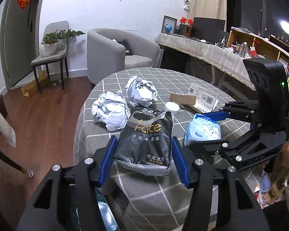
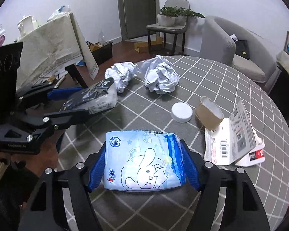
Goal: Collect trash
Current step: 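Grasp the black Face pack with the left tool while the right tool grasps the diaper pack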
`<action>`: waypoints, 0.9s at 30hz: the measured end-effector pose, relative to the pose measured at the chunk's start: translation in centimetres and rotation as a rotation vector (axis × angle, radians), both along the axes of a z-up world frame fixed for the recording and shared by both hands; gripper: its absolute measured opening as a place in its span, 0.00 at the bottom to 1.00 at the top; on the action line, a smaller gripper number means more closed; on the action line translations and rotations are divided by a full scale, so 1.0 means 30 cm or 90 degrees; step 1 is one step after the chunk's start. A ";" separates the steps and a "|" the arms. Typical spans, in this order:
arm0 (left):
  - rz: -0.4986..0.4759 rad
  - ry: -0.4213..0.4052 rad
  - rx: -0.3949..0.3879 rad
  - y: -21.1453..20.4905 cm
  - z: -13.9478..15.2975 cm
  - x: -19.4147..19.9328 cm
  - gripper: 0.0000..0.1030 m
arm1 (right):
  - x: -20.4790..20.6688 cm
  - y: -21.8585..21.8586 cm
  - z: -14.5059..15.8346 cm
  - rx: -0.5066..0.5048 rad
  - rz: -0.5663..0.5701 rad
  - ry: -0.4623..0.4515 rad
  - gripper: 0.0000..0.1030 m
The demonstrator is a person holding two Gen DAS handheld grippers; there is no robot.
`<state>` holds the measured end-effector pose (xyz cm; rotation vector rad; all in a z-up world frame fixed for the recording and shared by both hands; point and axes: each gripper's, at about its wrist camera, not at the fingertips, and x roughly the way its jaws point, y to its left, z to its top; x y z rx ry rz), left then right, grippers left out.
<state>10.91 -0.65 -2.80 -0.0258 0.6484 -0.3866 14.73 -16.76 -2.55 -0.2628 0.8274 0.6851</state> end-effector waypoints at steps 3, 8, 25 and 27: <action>0.014 0.001 0.008 0.015 0.003 -0.026 0.57 | -0.024 0.003 0.013 0.017 -0.010 -0.006 0.69; 0.056 0.012 0.023 0.068 -0.007 -0.074 0.57 | -0.070 0.013 0.032 0.050 -0.025 -0.015 0.69; 0.182 0.049 0.044 0.342 -0.061 -0.179 0.58 | -0.165 0.211 0.071 0.128 -0.017 -0.039 0.69; 0.191 0.068 0.048 0.378 -0.086 -0.178 0.57 | -0.168 0.260 0.070 0.128 -0.002 -0.036 0.69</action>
